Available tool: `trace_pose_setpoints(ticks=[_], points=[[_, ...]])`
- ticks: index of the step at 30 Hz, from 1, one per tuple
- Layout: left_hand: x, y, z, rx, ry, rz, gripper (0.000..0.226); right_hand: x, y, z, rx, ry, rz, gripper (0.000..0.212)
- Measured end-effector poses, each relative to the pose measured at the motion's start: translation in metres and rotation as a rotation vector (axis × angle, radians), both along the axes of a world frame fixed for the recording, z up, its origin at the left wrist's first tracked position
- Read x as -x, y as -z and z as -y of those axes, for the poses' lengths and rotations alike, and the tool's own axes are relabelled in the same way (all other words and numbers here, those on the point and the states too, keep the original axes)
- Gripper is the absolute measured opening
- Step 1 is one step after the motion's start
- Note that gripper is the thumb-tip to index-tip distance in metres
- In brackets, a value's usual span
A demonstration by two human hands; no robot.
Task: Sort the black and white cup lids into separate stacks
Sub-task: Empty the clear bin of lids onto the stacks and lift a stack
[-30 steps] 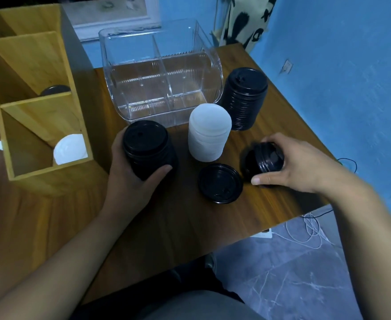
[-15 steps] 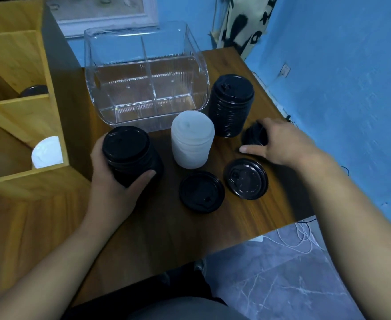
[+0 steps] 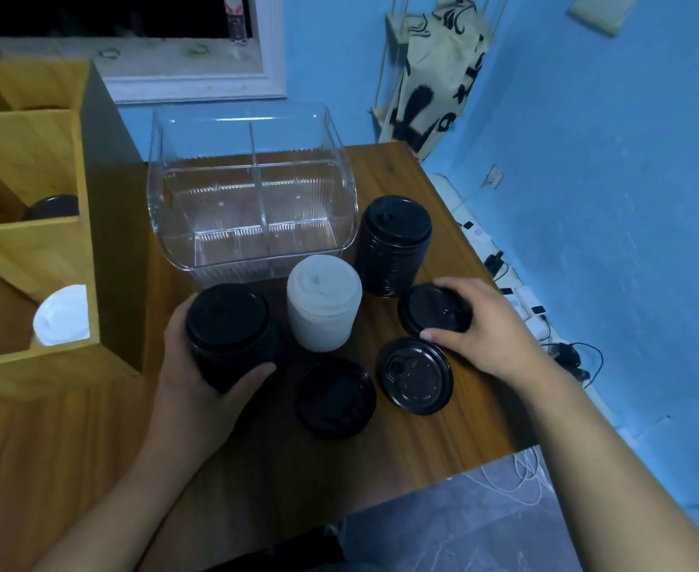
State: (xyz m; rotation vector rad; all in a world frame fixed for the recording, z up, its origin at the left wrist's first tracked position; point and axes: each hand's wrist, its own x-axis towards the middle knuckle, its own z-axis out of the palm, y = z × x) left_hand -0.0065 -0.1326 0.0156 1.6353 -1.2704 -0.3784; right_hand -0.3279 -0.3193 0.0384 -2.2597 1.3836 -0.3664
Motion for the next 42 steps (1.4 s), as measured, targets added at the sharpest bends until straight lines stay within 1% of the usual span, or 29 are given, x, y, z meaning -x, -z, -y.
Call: trace_pose_setpoints(ticks=[3,6,7,8,9,10,11,13,15,18,23,25,27,28,31,34,36,38,40,42], points=[[0.0,0.0,0.002,-0.03,-0.017,-0.001,0.1,-0.002,0.004,-0.01,0.067,0.098,0.017,0.079],[0.0,0.001,0.003,-0.037,-0.015,-0.003,0.099,-0.005,0.009,-0.016,0.114,0.263,-0.158,0.088],[0.0,0.001,0.003,-0.034,-0.014,0.0,0.1,-0.004,0.009,-0.017,0.108,0.292,-0.185,0.089],[0.0,0.002,0.003,-0.028,-0.011,0.0,0.1,-0.001,0.006,-0.018,0.08,0.307,-0.159,0.086],[0.0,0.002,0.002,-0.015,-0.006,-0.003,0.099,0.003,0.003,-0.018,0.039,0.289,-0.084,0.079],[0.0,0.003,0.002,-0.003,-0.006,-0.005,0.099,0.008,-0.001,-0.015,-0.012,0.227,-0.003,0.07],[0.0,0.003,0.002,0.001,-0.008,-0.007,0.099,0.013,-0.005,-0.012,-0.074,0.133,0.049,0.066],[0.001,0.002,0.002,-0.003,-0.018,-0.005,0.1,0.021,-0.009,-0.004,-0.164,-0.036,0.043,0.078],[0.001,0.0,0.002,-0.018,-0.028,-0.014,0.102,0.024,-0.005,0.001,-0.141,-0.114,-0.006,0.086],[0.002,-0.001,0.003,-0.022,-0.032,-0.022,0.103,0.022,0.007,0.0,-0.013,-0.094,-0.047,0.083],[0.0,0.001,0.004,-0.027,-0.032,-0.031,0.103,0.01,0.029,-0.009,0.12,0.074,-0.015,0.1],[0.0,0.001,0.003,-0.032,-0.031,-0.039,0.103,0.01,0.032,-0.011,0.083,0.077,0.02,0.097],[0.003,-0.002,0.004,-0.02,-0.034,-0.035,0.1,0.011,0.032,-0.013,0.038,0.016,0.07,0.087],[0.004,-0.003,0.004,-0.012,-0.035,-0.029,0.098,0.012,0.031,-0.015,0.047,-0.008,0.099,0.083],[0.006,-0.003,0.005,-0.008,-0.041,-0.012,0.096,0.011,0.022,-0.021,0.051,0.052,0.195,0.074],[0.003,-0.001,0.003,-0.029,-0.046,-0.037,0.102,0.006,-0.002,-0.032,0.022,0.123,0.371,0.066],[0.003,0.0,0.002,-0.035,-0.037,-0.04,0.106,-0.002,-0.025,-0.035,0.017,0.139,0.507,0.065],[0.003,0.0,0.003,-0.035,-0.03,-0.039,0.106,-0.016,-0.047,-0.029,0.04,0.148,0.589,0.065],[0.002,-0.001,0.003,-0.036,-0.036,-0.053,0.104,-0.033,-0.063,-0.014,0.108,0.155,0.584,0.064],[0.002,0.001,0.003,-0.041,-0.037,-0.068,0.103,-0.052,-0.07,0.003,0.186,0.176,0.518,0.061]])
